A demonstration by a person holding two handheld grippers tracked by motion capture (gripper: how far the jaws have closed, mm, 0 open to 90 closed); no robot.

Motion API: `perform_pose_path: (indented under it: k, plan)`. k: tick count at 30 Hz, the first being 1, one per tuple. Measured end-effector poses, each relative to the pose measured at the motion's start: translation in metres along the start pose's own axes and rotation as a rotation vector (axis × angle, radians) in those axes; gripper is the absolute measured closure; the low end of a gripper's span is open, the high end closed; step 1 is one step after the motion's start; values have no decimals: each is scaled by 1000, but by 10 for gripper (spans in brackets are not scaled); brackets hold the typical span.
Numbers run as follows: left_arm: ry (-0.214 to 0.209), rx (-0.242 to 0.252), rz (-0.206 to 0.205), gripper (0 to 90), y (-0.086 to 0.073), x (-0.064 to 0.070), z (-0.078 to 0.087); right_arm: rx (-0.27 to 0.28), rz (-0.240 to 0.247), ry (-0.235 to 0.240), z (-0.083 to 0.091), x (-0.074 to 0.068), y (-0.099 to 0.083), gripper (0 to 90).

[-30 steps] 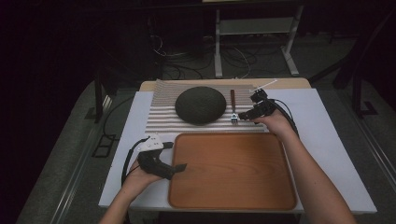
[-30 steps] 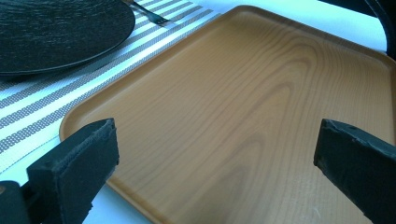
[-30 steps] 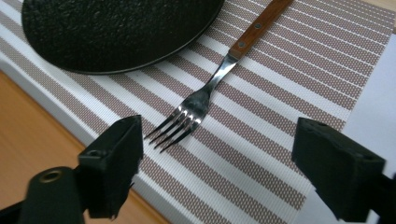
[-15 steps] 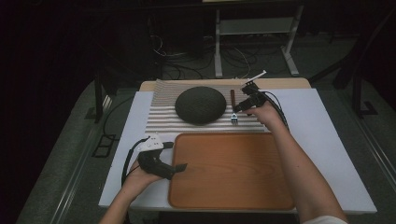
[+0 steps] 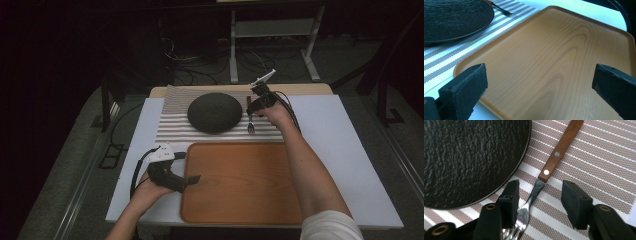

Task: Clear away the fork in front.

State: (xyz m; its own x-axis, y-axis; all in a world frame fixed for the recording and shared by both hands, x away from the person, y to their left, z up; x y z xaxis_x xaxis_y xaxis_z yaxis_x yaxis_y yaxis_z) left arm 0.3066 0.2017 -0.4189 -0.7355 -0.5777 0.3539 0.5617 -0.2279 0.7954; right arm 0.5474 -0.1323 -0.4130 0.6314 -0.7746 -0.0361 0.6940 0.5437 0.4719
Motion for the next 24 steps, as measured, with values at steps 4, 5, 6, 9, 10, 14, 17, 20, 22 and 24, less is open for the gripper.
perform_pose_path:
  k: [4, 5, 6, 9, 10, 14, 17, 20, 22, 24]
  plan:
    - [1, 0, -1, 0, 0, 0, 1, -42, -8, -22, -10, 3, 6, 524]
    - [1, 2, 0, 0, 0, 0, 1, -48, -14, -22, -12, 4, 7, 529]
    - [1, 2, 0, 0, 0, 0, 1, -51, -20, -23, -14, 4, 8, 533]
    - [4, -6, -4, 0, 0, 0, 0, -57, -29, -21, -19, 5, 12, 544]
    - [4, -6, -4, 0, 0, 0, 0, -57, -29, -21, -19, 5, 12, 544]
    - [3, -9, -7, 0, -1, 0, 0, -85, -37, -26, -26, 8, 16, 576]
    - [4, -10, -6, 0, -1, 0, 0, -105, -33, -33, -29, 8, 19, 584]
    - [3, -11, -7, 0, -1, 0, 0, -114, -45, -24, -32, 7, 20, 597]
    - [4, -14, -9, 0, -1, 0, 0, -130, -45, -31, -35, 6, 20, 611]
    - [3, -14, -13, 0, -1, 1, -1, -129, -45, -39, -35, 5, 21, 625]
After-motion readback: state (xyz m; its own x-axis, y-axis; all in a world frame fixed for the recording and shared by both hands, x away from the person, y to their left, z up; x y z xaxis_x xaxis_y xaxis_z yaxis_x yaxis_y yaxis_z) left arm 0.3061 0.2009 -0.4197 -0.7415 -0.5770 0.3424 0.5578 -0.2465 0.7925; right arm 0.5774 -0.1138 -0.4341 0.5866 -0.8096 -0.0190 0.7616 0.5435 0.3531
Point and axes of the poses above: each handheld gripper's, and its own axes: z roughly backward along the jaws, y roughly out of its top, x roughly to its right, the point moved 1 cm from there along -z, roughly forward along the jaws, and after that the axes turned 15 degrees about z, right-handed, at the moved point
